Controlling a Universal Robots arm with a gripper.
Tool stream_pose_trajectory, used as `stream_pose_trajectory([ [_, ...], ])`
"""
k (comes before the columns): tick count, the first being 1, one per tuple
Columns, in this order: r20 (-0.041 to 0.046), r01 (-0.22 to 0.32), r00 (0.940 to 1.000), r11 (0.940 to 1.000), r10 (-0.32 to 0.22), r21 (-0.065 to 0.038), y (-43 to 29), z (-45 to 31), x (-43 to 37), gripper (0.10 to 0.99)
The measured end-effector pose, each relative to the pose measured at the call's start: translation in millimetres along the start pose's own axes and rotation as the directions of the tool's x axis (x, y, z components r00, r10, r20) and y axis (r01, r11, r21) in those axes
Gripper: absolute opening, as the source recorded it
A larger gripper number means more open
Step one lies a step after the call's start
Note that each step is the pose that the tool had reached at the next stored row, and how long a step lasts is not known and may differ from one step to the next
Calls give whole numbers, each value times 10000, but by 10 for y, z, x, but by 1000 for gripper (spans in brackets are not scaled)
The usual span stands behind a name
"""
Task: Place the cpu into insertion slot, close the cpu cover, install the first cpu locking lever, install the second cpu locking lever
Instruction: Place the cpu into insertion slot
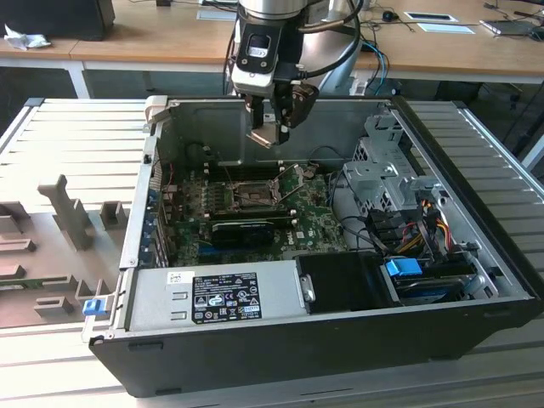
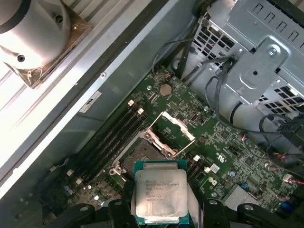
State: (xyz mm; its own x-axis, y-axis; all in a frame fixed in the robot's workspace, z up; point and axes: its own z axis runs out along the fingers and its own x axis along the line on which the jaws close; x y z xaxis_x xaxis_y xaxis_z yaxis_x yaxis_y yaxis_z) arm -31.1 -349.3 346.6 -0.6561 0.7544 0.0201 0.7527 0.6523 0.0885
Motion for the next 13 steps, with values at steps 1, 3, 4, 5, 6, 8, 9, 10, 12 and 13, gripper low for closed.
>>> stream_pose_trajectory([
  [1,1,-9,10000,10000,9,0,-1,8,0,525],
  [3,2,-15,10000,10000,15,0,-2,24,0,525],
  [4,2,-16,10000,10000,16,1,-3,33,-1,525],
  [5,3,-16,10000,10000,16,1,-4,42,-1,525],
  [6,2,-17,10000,10000,17,1,-4,49,-1,525],
  [8,2,-17,10000,10000,17,1,-6,65,-1,525],
  [9,3,-17,10000,10000,17,2,-6,70,-1,525],
  [10,3,-19,10000,10000,19,2,-6,73,-1,525],
  [12,10,-72,10000,10000,72,3,-7,74,-1,525],
  [13,23,-169,9999,9999,169,3,-7,76,-1,525],
])
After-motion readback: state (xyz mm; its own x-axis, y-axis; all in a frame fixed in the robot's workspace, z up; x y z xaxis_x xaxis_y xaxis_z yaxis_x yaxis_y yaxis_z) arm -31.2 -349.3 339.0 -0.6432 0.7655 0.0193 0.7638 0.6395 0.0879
